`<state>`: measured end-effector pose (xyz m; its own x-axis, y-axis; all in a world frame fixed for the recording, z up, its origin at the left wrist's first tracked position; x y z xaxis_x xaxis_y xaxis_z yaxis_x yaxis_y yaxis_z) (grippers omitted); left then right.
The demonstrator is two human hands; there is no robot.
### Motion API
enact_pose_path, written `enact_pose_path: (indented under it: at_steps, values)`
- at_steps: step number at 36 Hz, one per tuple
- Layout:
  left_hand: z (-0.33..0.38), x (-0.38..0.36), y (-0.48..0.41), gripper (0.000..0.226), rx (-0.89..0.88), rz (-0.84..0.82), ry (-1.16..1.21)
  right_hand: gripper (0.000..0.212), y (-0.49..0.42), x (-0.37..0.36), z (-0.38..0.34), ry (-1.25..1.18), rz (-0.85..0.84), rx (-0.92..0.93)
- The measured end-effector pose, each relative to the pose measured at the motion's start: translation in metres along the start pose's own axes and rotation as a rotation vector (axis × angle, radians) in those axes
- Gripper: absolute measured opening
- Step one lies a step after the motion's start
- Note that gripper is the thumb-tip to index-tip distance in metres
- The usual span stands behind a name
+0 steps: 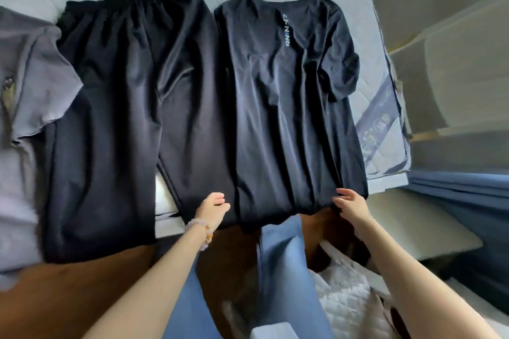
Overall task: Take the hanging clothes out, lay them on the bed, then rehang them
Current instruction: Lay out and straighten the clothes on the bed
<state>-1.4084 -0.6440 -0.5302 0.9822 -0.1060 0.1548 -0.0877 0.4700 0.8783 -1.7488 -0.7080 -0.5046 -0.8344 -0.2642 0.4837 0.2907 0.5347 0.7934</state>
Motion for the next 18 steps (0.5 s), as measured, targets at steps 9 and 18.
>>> enact_pose_path:
  at_steps: [9,18]
  values:
    - [0.02,-0.055,-0.012,0.046,0.192,0.222,0.004,0.051,-0.065,0.079,0.0,0.137,-0.071,-0.04]
    - [0.025,-0.069,-0.031,0.037,0.331,0.326,-0.113,0.016,-0.104,0.089,-0.02,0.391,-0.073,-0.061]
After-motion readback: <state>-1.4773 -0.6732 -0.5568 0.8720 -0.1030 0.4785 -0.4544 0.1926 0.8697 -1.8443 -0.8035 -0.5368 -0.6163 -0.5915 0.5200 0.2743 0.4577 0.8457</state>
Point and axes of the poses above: each hand's wrist, its own y-axis away from the middle knuckle, its own x-axis out of the back of the hand, z = x × y, the point moved 3 cm from there along -y, towards the middle knuckle, and after that the axes turned 5 degrees about -z, right-handed, at the moved point
